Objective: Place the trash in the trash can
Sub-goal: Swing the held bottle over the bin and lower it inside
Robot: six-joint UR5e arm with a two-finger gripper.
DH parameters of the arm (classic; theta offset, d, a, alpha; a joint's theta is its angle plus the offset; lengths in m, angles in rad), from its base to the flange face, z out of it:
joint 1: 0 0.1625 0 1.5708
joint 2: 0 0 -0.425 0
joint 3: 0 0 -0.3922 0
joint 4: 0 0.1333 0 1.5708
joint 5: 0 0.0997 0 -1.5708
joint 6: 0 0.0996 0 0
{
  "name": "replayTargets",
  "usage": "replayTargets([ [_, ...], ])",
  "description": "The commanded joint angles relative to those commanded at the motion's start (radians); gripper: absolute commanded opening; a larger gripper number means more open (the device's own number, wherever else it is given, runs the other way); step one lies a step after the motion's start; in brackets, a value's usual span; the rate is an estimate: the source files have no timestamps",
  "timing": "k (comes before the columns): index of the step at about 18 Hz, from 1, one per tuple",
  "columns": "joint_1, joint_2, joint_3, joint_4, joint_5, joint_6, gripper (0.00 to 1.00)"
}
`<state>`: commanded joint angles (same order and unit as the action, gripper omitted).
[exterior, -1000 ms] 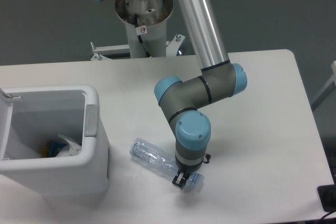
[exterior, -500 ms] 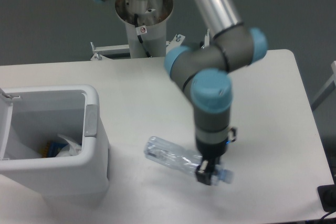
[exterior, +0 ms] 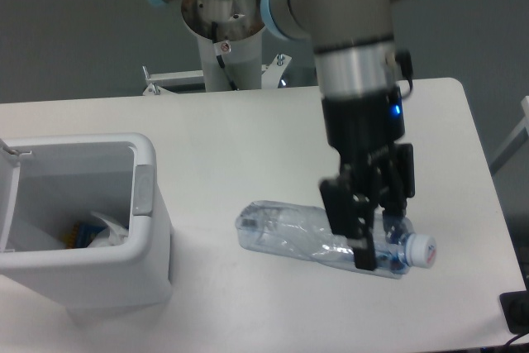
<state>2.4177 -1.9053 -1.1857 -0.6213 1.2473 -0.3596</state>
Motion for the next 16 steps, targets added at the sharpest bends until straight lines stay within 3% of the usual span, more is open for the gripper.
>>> replayTargets([
  [6,-0.156,0.083,-0.075,-0.002,-0.065,0.141,0.66],
  [9,-0.218,0.094,-0.121,-0.002,-0.086,0.152,0.66],
  [16,-0.282,0.087,-0.213,-0.002,-0.101,0.224,0.67],
])
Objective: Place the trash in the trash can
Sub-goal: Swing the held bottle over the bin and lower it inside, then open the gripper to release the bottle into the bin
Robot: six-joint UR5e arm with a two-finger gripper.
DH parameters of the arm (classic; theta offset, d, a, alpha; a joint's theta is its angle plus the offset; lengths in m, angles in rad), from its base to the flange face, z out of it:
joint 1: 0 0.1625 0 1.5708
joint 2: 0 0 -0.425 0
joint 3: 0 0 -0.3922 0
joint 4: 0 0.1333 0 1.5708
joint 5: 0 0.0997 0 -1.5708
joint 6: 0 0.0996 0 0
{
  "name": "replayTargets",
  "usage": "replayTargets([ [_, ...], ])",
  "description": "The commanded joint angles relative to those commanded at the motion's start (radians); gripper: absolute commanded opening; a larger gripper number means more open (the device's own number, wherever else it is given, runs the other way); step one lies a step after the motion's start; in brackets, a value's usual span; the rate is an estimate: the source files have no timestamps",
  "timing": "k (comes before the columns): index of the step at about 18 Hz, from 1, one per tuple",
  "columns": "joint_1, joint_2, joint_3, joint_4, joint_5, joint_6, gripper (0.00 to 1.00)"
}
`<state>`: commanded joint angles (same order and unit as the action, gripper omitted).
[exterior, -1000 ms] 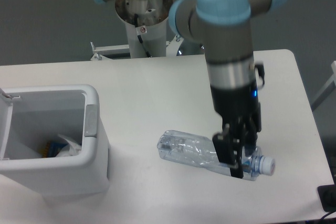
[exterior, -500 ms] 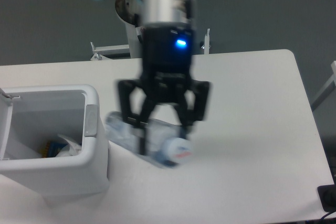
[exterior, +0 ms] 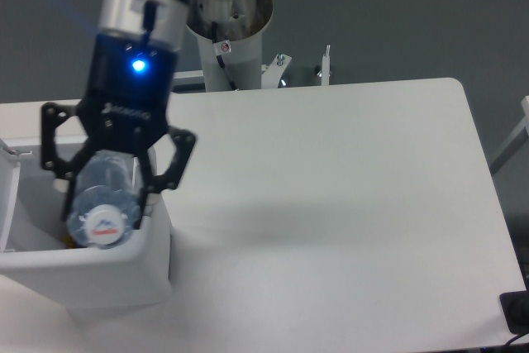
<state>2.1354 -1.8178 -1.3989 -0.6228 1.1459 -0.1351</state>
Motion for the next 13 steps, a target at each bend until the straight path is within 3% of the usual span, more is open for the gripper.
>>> replayTargets([
  [2,-0.014,-0.008,-0.002,-0.002,-0.002,0.003,0.70],
  [3,-0.015,-0.009,0.000,-0.002,-0.003,0.017,0.99],
  [8,0.014,0.001,0.020,-0.005,0.032,0.046,1.00],
  [13,0.139,0.037,0.035,-0.012,0.176,0.133,1.00],
])
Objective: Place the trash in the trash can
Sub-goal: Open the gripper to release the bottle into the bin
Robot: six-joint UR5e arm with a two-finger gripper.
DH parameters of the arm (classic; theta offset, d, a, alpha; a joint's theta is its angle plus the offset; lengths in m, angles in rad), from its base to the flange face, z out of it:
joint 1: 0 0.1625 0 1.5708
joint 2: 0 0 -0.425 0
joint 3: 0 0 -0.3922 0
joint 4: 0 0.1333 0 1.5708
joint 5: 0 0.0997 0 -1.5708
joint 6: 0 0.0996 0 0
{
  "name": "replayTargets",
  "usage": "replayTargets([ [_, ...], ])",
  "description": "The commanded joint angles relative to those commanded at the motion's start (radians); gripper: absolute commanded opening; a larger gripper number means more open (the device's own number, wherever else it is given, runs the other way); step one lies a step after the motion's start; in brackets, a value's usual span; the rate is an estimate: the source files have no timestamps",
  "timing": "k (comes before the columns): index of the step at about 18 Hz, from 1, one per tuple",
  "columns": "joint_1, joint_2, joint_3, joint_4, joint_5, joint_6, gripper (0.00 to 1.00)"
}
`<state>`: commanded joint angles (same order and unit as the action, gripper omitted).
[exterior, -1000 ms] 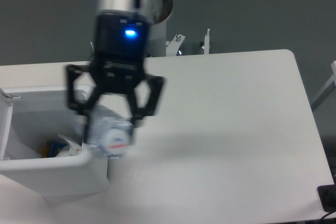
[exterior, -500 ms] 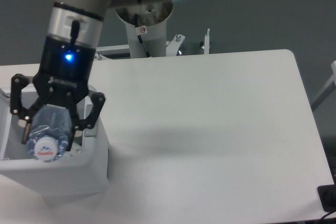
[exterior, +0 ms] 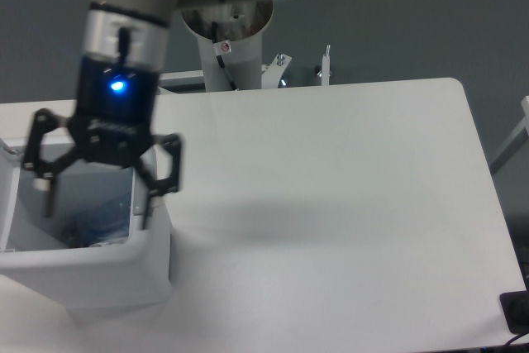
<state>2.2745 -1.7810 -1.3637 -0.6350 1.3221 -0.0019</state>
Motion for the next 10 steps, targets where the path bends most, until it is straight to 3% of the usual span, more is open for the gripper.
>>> replayTargets([
  [4,0.091,-0.002,-0.012,-0.038,0.077,0.155,1.00],
  [10,0.138,0.031,-0.020,-0.297,0.183,0.534,1.00],
])
